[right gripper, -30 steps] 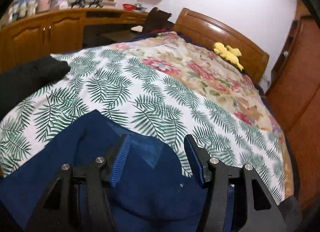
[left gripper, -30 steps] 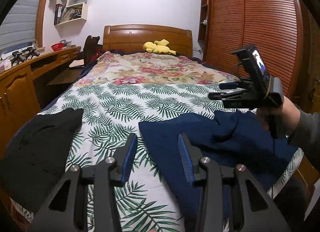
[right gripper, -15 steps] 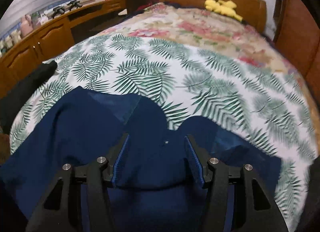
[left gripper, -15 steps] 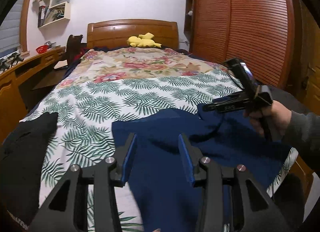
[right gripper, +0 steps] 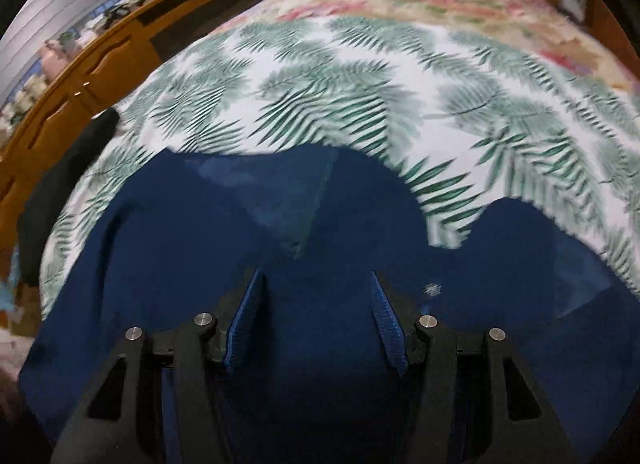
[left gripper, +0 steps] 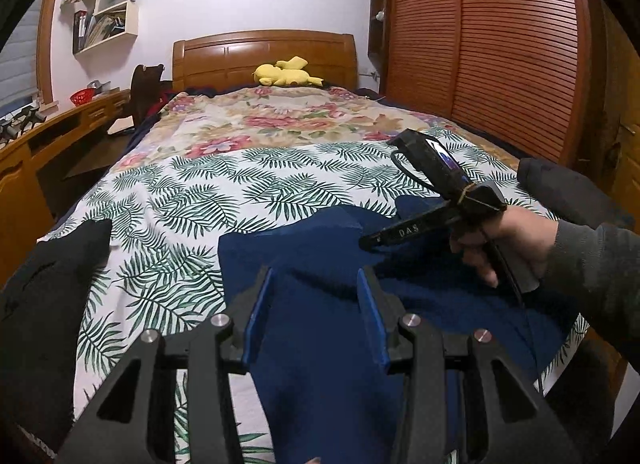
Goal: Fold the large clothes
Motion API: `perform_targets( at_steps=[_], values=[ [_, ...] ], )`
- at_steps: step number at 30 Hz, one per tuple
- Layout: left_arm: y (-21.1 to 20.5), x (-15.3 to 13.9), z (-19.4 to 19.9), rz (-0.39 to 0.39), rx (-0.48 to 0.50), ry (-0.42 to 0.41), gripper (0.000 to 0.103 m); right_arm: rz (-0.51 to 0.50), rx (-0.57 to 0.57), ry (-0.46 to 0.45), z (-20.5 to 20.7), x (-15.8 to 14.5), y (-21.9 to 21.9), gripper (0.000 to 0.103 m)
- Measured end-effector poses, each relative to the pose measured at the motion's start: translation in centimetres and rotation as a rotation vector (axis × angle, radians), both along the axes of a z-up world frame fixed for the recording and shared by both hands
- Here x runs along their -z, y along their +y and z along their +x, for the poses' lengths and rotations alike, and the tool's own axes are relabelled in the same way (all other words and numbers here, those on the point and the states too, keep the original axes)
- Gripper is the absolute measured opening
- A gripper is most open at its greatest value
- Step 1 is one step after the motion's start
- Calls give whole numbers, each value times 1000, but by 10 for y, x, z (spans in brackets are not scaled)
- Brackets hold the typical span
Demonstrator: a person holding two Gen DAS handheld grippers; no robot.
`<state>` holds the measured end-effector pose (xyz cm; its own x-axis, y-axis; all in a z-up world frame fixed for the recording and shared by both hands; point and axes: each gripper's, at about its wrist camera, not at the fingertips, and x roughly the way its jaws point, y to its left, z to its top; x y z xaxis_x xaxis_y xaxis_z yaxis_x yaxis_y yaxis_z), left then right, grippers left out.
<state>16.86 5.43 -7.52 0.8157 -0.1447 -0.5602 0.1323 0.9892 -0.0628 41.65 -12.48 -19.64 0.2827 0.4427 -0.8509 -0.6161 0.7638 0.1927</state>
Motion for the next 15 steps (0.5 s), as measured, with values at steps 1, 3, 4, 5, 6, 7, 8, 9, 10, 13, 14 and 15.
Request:
perform_targets(
  at_steps=[1, 3, 4, 5, 6, 7, 8, 9, 10, 13, 14, 15],
  values=[
    [1, 0, 0, 0, -1, -1, 41, -9, -16, -4, -3, 0, 2, 48],
    [2, -1, -2, -5, -1, -7, 41, -16, -45, -1, -9, 1, 6, 37],
    [2, -2, -2, -8, -2, -13, 41, -17, -54, -7, -12, 0, 7, 27],
    [3, -4, -3, -10, -4, -20, 41, -14, -68, -14, -14, -1, 10, 14],
    [3, -4, -3, -13, -4, -22, 41, -27, -77, -37, -18, -3, 13, 10],
    [3, -5, -3, -14, -3, -22, 41, -44, -79, -68, -20, -5, 17, 6],
    [3, -4, -3, -12, -2, -21, 41, -47, -86, -86, -22, -8, 20, 4],
    [3, -4, -2, -9, -3, -21, 41, -54, -90, -100, -22, -10, 22, 4],
    [3, -3, -2, -5, -3, -19, 41, -65, -85, -125, -22, -13, 23, 2],
    [4, -3, -3, -2, -5, -17, 41, -73, -38, -194, -14, -25, 28, 1],
    [5, -2, -3, -3, -7, -16, 41, -66, -23, -209, -10, -28, 29, 1],
    [6, -2, -3, -3, -9, -13, 41, -54, -10, -233, -6, -35, 31, 1]
  ],
)
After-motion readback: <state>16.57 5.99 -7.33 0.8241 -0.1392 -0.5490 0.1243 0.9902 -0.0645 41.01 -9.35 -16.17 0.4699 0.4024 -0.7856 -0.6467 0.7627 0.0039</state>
